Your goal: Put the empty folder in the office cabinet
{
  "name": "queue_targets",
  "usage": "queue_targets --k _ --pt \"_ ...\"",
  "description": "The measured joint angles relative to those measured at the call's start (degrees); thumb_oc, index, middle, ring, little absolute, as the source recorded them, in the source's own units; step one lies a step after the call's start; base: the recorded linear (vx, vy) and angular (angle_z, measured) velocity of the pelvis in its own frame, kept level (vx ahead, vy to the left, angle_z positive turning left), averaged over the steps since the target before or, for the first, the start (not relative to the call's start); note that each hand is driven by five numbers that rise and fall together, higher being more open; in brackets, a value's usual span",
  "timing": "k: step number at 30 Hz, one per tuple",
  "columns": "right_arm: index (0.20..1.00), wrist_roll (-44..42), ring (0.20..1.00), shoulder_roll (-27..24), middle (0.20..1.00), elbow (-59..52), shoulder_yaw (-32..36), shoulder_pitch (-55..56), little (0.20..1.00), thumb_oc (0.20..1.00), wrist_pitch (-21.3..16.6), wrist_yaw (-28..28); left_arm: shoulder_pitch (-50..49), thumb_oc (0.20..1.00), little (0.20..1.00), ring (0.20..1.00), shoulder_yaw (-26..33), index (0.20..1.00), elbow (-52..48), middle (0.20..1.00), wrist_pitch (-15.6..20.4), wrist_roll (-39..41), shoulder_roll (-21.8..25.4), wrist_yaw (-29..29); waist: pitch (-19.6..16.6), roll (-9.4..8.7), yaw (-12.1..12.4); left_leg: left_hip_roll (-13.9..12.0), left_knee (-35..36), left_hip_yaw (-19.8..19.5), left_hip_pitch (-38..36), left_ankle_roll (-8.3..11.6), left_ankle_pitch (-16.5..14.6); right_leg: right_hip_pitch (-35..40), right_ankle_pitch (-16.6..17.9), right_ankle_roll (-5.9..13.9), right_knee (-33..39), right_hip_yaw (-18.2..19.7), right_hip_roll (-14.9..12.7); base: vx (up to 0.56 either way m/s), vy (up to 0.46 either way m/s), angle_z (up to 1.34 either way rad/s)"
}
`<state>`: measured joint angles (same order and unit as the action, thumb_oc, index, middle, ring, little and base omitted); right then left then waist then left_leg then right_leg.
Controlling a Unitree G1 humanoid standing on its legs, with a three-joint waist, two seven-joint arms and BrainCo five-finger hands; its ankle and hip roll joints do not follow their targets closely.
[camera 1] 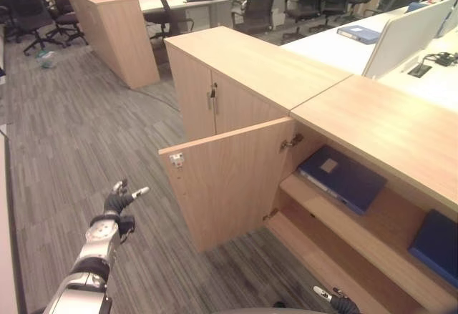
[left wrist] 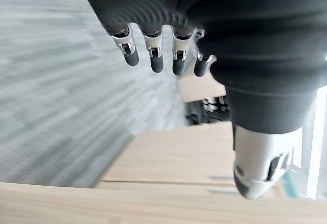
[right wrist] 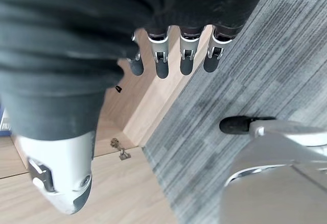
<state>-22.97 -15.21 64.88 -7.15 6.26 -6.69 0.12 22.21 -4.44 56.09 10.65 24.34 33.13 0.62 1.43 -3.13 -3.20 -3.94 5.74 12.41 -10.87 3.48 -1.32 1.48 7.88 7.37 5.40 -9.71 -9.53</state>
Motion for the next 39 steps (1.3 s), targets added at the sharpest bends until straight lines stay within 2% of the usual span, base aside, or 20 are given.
queue_targets --k 3,4,5,7,14,17,24,29,32,39 --pt "1.0 0.0 1.0 -0.1 1.0 -0.01 0.03 0.02 1.0 1.0 0.69 0.07 0.79 1.0 1.0 1.0 -0.29 1.0 -0.04 1.0 0.37 0.11 0.76 -0.23 -0.74 -1.41 -1.15 -0.69 -0.01 0.83 0.09 0.41 -0.04 -0.71 0.27 0.12 -0.02 -0.5 0.67 0.03 0.015 -0.17" --pt "1.0 0.0 1.0 -0.26 1.0 -0.03 -0.12 -0.26 1.0 1.0 0.78 0.52 3.7 1.0 1.0 1.0 -2.53 1.0 -0.03 1.0 0.29 0.13 1.36 -0.78 -0.79 -2.04 -1.02 -0.83 -0.07 1.1 0.23 0.72 0.21 -1.46 1.09 -0.17 -0.07 -0.3 0.99 0.02 0.014 -0.16" --pt "1.0 0.0 1.0 -0.27 1.0 -0.1 -0.35 -0.82 1.0 1.0 0.77 0.57 4.89 1.0 1.0 1.0 -2.73 1.0 -0.04 1.0 0.58 0.14 1.31 -1.25 -0.68 -1.94 -1.17 -1.07 -0.54 1.35 0.22 0.73 0.21 -1.26 1.6 -0.55 -0.19 -0.26 1.11 0.01 0.01 -0.12" --pt "1.0 0.0 1.0 -0.22 1.0 -0.15 -1.83 -1.25 1.0 1.0 0.78 1.17 8.44 1.0 1.0 1.0 -3.91 1.0 1.39 1.0 0.5 0.54 1.29 -1.56 -0.11 -3.01 -1.41 -1.01 -0.54 1.22 0.2 0.92 0.23 -1.55 1.87 -0.8 -0.38 -0.03 1.58 0.0 0.005 -0.02" --pt "1.0 0.63 1.0 0.63 1.0 0.1 -4.12 -1.94 1.0 1.0 0.88 1.13 11.03 1.0 1.0 1.0 -4.55 1.0 5.15 1.0 0.42 5.77 -0.4 -1.72 0.78 -4.45 -1.21 -1.02 -0.54 2.37 0.73 0.97 0.28 -2.6 1.42 -0.42 -0.04 0.41 1.15 0.0 -0.002 -0.05" --pt "1.0 1.77 1.0 0.69 1.0 0.07 -4.16 -1.98 1.0 1.0 0.89 1.12 11.03 1.0 1.0 1.0 -4.61 1.0 5.16 1.0 0.44 5.9 -2.08 -1.66 0.65 -4.63 -1.11 -0.93 -0.55 1.93 0.72 0.96 0.26 -2.37 1.93 -0.76 -0.37 0.49 1.37 0.02 -0.002 0.06" --pt "1.0 2.22 1.0 0.8 1.0 0.08 -4.14 -1.97 1.0 1.0 0.98 1.13 10.32 1.0 1.0 1.0 -6.99 1.0 5.01 1.0 0.22 6.45 -2.71 -2.06 0.48 -4.84 -0.72 -0.36 -0.53 2.14 0.62 0.81 0.24 -2.31 1.54 -0.22 -0.13 0.77 0.54 0.0 0.0 0.0" --pt "1.0 2.23 1.0 0.93 1.0 0.05 -3.96 -1.7 1.0 1.0 1.04 1.14 3.06 1.0 1.0 1.0 -7.35 1.0 -1.63 1.0 0.26 6.88 -6.04 -2.88 0.23 -4.17 -0.22 -0.36 -0.53 1.44 0.61 0.78 0.26 -2.08 1.68 -0.56 -0.27 0.44 0.54 0.0 0.002 0.03" --pt "1.0 2.24 1.0 1.0 1.0 0.04 -3.96 -1.06 1.0 1.0 1.09 1.13 0.43 1.0 1.0 1.0 -9.53 1.0 -4.23 1.0 0.66 6.64 -7.93 -3.49 0.08 -3.95 0.57 -0.4 -0.53 1.04 0.59 0.78 0.26 -1.69 1.89 -0.74 -0.37 -0.2 0.54 -0.02 0.002 0.12" --pt "1.0 2.24 1.0 1.09 1.0 0.09 -3.84 -0.5 1.0 1.0 1.18 1.15 -5.71 1.0 1.0 1.0 -14.56 1.0 -14.56 1.0 -0.37 5.65 -5.95 -6.23 -0.27 -3.13 1.65 -0.27 -0.03 -0.91 1.62 0.55 0.39 -1.29 1.05 -0.15 -0.06 -2.1 -0.05 -0.02 0.001 0.14"
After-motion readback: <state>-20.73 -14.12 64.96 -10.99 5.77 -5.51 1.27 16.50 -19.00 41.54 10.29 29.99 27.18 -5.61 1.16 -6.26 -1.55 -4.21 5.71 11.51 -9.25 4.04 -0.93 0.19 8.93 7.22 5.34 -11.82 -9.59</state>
